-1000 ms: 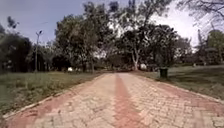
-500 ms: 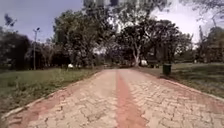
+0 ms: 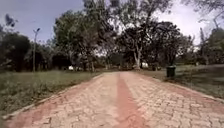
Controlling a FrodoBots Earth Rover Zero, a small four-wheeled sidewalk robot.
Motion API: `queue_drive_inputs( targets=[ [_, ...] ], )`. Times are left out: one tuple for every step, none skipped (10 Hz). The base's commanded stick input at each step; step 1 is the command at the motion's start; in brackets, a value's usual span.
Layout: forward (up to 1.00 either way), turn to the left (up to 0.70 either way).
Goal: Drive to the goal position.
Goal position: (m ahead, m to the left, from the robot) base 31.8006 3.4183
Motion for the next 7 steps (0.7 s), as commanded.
queue_drive_inputs(
  targets=[
    [0.7, -0.19],
    [0.7, -0.01],
    [0.7, 0.0],
    [0.7, 0.0],
    [0.7, 0.0],
    [0.7, 0.0],
    [0.7, 0.0]
  ],
)
